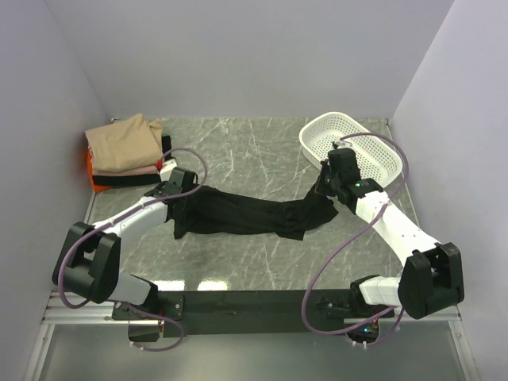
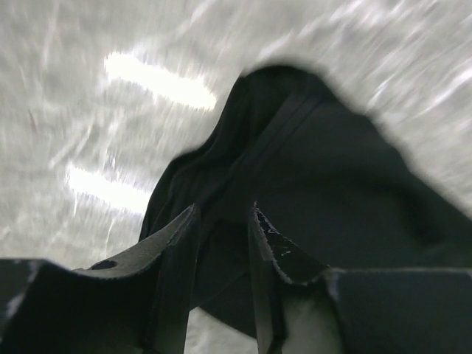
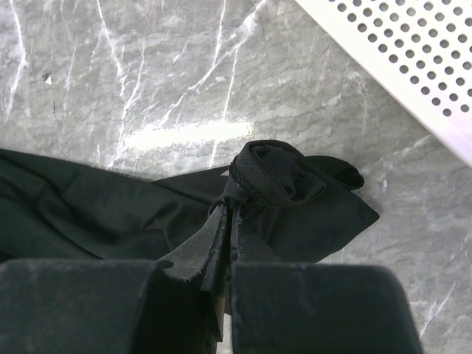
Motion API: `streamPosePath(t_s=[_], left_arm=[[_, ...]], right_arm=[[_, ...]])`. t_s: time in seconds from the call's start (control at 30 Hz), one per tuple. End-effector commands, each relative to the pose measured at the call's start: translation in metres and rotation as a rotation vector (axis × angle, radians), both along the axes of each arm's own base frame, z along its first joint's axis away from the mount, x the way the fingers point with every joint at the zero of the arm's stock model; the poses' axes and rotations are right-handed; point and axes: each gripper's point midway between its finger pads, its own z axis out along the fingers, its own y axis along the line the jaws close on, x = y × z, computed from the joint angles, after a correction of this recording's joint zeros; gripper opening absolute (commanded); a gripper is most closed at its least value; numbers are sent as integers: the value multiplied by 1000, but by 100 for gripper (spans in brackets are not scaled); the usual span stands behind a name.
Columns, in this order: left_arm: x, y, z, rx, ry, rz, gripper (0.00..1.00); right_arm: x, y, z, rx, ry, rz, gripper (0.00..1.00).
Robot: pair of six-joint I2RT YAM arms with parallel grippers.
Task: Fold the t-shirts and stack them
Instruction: Flatten the tshirt out
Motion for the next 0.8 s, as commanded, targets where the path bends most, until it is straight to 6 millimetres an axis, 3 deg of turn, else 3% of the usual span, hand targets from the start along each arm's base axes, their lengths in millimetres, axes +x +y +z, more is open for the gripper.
streamPosePath(t_s=[0.0, 0.17, 0.43, 0.6, 0.77], left_arm=[[-6, -9, -7, -62, -6, -19, 37], [-10, -7, -11, -60, -9, -25, 38], [-1, -23, -33, -121, 5, -96, 42], [3, -18, -38, -97, 8, -78, 42], [4, -7, -31, -58, -15, -28, 31]], right_arm=[[12, -2, 12, -2, -57, -12, 0], [13, -1, 8, -4, -46, -10, 0], [11, -2, 9, -7, -48, -10, 0], [11, -1, 7, -3, -44, -4, 0], [10, -3, 7, -9, -39, -10, 0]])
